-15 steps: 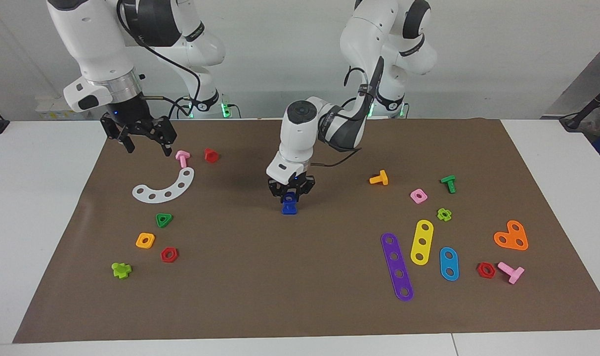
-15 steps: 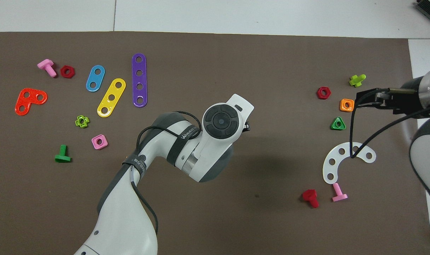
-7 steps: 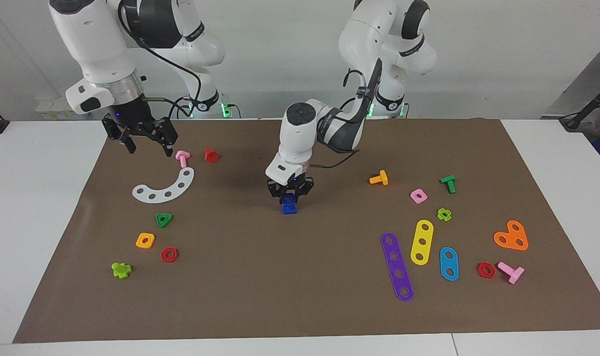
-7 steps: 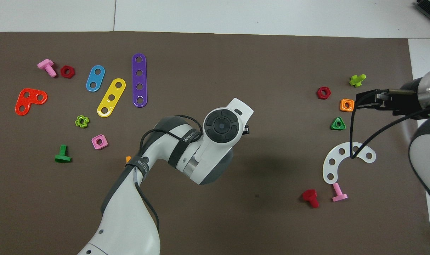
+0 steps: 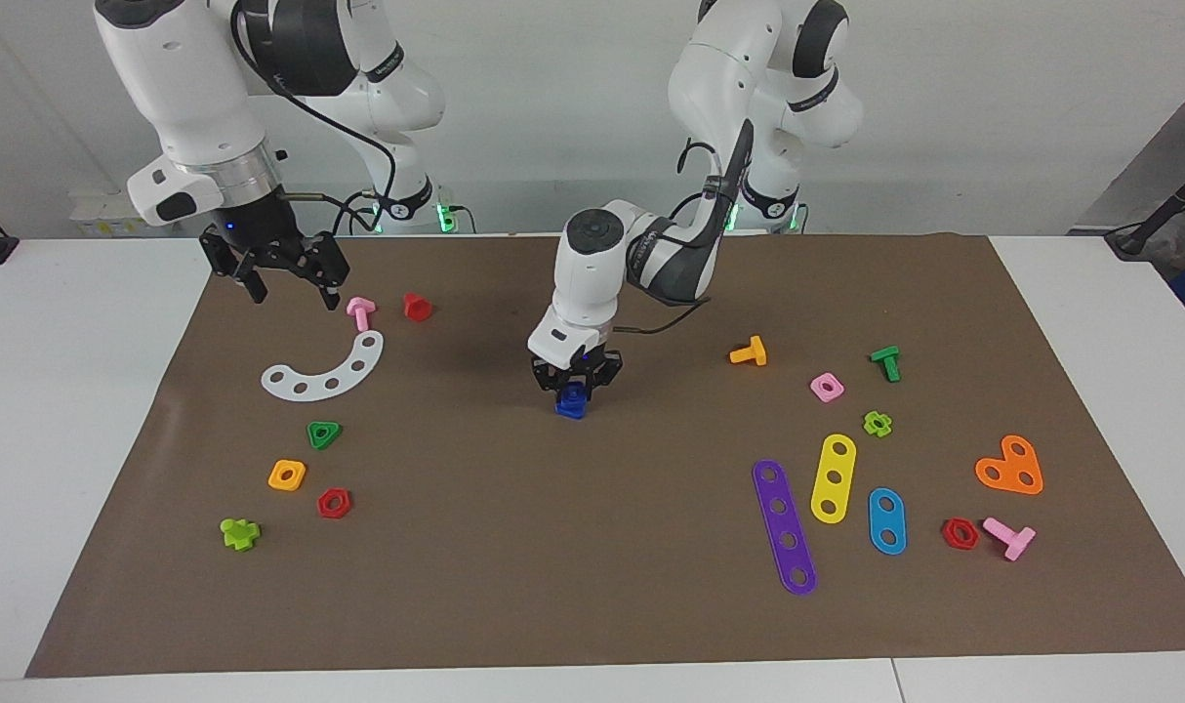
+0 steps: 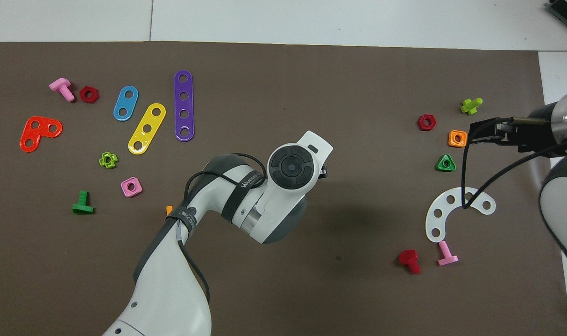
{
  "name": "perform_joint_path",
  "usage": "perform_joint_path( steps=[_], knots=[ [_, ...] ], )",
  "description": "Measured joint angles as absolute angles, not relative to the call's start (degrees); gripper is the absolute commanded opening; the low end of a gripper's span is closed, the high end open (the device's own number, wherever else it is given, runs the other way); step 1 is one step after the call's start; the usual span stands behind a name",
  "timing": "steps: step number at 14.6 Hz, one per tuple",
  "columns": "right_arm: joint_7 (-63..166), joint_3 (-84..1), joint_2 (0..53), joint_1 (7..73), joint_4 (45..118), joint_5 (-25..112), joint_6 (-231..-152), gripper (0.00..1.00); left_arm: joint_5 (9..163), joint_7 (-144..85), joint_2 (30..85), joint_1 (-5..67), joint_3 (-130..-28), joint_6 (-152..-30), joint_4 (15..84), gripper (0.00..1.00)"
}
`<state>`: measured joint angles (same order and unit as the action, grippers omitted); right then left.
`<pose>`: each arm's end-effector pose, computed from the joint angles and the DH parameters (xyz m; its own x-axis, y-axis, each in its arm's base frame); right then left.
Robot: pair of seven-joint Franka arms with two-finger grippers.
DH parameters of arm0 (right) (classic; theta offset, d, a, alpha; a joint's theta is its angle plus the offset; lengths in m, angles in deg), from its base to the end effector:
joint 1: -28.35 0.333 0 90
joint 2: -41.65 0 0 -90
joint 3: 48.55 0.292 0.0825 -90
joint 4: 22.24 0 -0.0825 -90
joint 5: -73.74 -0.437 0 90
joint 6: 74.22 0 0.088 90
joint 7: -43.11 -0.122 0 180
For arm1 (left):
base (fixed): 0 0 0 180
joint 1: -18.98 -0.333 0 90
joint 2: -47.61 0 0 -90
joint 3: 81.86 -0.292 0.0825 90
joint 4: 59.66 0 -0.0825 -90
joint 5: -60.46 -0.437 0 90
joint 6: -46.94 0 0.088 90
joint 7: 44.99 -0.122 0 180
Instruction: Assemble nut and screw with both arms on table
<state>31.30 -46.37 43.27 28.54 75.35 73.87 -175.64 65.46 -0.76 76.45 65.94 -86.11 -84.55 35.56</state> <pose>0.6161 0.0255 0.5507 0.9821 -0.1637 0.0936 -0.1629 -0.9865 -0.0162 0.5276 -0.4966 0.2639 0.9951 0.0723 0.0679 0.0640 -0.9910 0.1172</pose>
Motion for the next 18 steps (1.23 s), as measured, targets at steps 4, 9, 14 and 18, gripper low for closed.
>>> perform_joint_path(
  steps=[4,9,14,18],
  knots=[
    [31.3,-46.2,43.3,28.7,75.3,73.9,-175.6,1.0,64.6,-0.8,76.4,66.0,-86.1,-84.7,35.5,0.87],
    [31.3,-46.1,43.3,28.7,75.3,73.9,-175.6,1.0,64.1,-0.9,76.5,65.8,-86.8,-79.5,32.1,0.88],
    [31.3,-46.1,43.3,28.7,75.3,73.9,-175.6,1.0,64.1,-3.8,76.2,59.8,-87.6,-65.7,21.2,0.88],
    [31.3,-46.1,43.3,28.7,75.3,73.9,-175.6,1.0,65.8,-11.4,71.3,52.4,-87.7,-58.4,19.3,0.88]
  ],
)
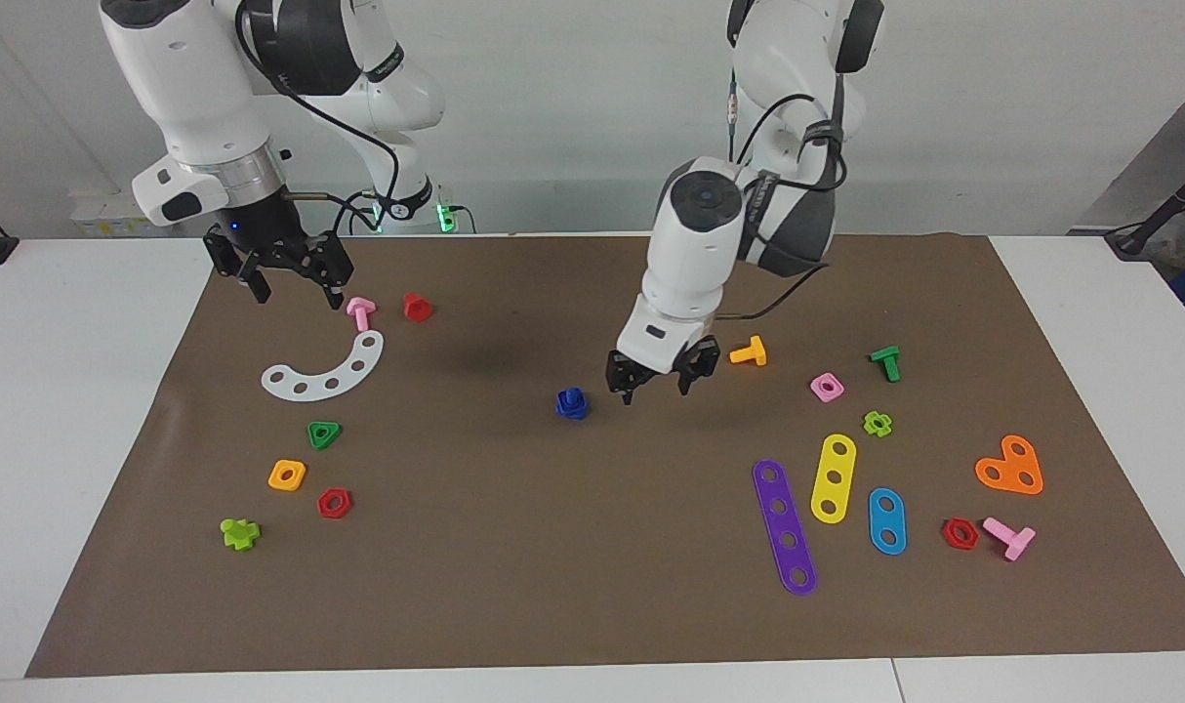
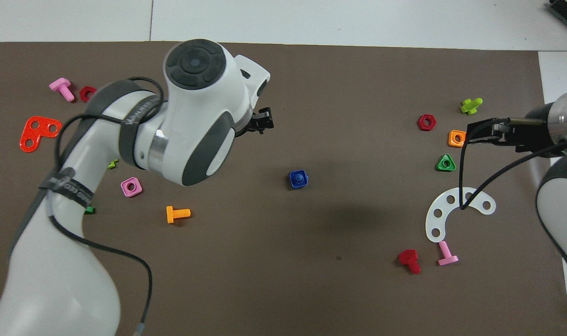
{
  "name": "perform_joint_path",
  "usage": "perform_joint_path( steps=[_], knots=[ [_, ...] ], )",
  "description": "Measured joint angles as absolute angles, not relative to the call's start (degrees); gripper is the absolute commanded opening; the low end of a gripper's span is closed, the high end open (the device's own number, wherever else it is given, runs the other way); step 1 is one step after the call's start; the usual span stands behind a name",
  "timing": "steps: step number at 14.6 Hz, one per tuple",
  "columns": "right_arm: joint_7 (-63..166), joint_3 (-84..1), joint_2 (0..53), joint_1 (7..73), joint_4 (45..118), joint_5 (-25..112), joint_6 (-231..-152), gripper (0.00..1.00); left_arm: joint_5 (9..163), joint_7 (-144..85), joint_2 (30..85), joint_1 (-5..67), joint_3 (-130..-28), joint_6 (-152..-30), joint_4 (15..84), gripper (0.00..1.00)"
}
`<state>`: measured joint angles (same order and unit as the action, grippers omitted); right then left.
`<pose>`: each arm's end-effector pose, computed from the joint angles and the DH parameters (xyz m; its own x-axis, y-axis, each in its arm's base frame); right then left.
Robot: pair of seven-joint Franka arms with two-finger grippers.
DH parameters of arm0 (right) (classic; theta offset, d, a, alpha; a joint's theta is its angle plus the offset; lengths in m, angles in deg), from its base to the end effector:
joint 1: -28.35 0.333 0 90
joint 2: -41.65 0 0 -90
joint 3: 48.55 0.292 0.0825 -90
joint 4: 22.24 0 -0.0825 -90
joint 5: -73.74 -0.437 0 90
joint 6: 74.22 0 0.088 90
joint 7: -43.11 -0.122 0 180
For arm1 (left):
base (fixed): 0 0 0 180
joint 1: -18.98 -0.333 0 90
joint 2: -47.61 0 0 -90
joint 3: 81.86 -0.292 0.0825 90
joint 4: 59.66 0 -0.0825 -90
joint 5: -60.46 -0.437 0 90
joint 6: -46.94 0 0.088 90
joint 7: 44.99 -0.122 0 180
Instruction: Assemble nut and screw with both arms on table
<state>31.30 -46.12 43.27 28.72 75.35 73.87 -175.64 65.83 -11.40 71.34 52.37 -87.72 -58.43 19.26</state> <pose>0.6159 0.0301 0.5507 0.9833 -0.1563 0.0936 -0.1555 -0.9877 -0.0161 0.6392 -0.3550 0.4356 0.9928 0.1189 0.0131 0.1177 -0.9906 0.0692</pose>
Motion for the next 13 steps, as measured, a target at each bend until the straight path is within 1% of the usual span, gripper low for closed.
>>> perform_joint_path(
  steps=[3,7,9,13],
  knots=[
    [31.3,-46.1,43.3,28.7,75.3,73.9,-175.6,1.0,66.0,-19.4,66.1,46.9,-88.3,-50.4,19.3,0.87],
    [31.3,-46.1,43.3,28.7,75.3,73.9,-175.6,1.0,64.2,-29.3,61.9,41.3,-88.7,-43.0,20.7,0.85],
    [31.3,-46.1,43.3,28.7,75.3,73.9,-175.6,1.0,62.7,-32.4,59.1,40.2,-88.7,-42.6,24.1,0.85],
    [31.3,-46.1,43.3,28.7,75.3,73.9,-175.6,1.0,61.0,-38.3,51.0,37.3,-88.8,-42.6,33.9,0.84]
  ],
)
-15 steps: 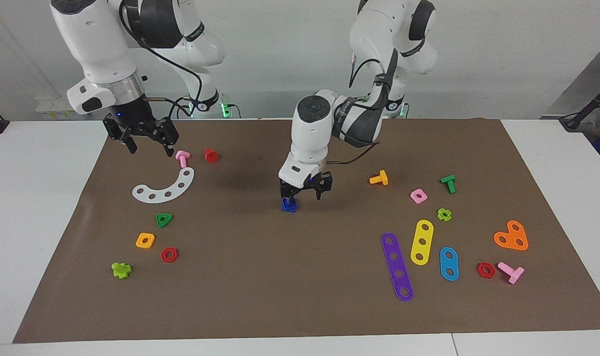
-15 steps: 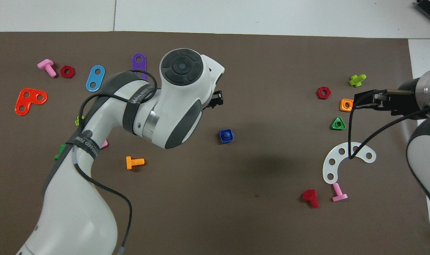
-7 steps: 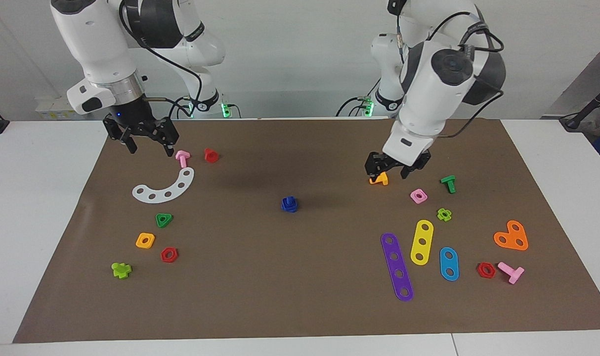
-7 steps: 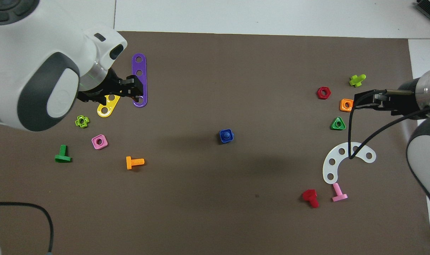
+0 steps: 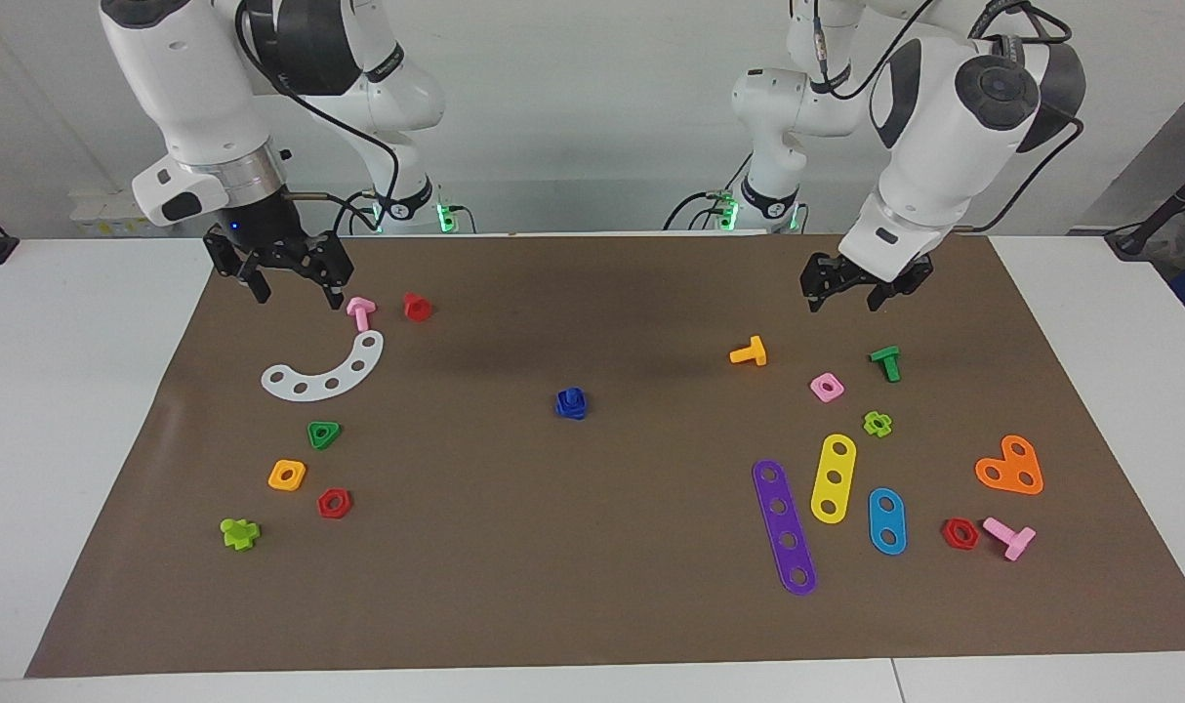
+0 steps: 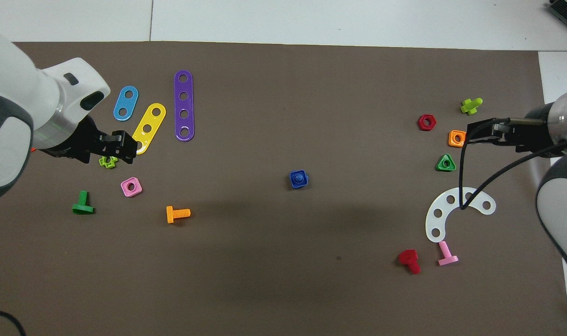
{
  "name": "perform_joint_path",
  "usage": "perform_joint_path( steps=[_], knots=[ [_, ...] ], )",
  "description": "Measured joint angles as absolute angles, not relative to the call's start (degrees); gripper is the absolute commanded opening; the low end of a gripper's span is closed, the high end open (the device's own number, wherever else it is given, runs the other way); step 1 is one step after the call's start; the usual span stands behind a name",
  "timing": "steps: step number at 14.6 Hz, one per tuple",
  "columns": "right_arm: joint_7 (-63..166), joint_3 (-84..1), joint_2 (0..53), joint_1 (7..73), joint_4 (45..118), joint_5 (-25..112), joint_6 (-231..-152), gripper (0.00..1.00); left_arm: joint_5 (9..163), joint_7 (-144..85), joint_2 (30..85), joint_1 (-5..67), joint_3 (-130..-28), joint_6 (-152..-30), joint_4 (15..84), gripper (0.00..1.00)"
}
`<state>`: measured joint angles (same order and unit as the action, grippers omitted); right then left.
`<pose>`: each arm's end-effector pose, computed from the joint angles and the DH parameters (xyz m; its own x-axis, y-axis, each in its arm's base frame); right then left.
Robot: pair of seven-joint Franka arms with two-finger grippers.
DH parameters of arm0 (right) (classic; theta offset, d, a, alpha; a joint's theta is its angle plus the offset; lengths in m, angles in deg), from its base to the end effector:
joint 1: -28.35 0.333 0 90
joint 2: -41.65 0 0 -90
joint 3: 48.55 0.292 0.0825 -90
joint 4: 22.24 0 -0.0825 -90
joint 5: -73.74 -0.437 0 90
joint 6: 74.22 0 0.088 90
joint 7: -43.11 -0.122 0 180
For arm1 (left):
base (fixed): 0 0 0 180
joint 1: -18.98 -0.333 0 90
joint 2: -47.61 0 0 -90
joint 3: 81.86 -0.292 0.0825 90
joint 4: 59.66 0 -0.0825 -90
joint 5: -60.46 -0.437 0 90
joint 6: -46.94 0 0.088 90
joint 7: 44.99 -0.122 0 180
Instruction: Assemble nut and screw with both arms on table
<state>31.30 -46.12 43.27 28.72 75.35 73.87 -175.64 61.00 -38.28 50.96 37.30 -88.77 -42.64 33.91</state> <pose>0.6159 0.0301 0.5507 0.9833 -0.1563 0.0936 -0.1555 -0.9877 -0.0161 0.6021 -0.1241 0.5169 0.9887 -0.0797 -0.1267 -0.0820 -0.9966 -0.0126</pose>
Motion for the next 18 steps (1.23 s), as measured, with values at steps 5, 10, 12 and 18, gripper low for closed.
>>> perform_joint_path(
  steps=[5,10,12,18],
  knots=[
    [31.3,-46.1,43.3,28.7,75.3,73.9,-175.6,1.0,56.9,-41.9,44.8,34.7,-88.8,-42.9,40.4,0.87],
    [31.3,-46.1,43.3,28.7,75.3,73.9,-175.6,1.0,57.8,-44.6,44.4,32.1,-88.6,-46.3,40.5,0.98],
    [31.3,-46.1,43.3,28.7,75.3,73.9,-175.6,1.0,61.2,-44.6,44.4,32.1,-88.4,-47.1,40.5,1.0],
    [31.3,-46.1,43.3,28.7,75.3,73.9,-175.6,1.0,63.1,-44.6,44.2,32.1,-88.4,-48.5,40.4,1.0]
  ],
)
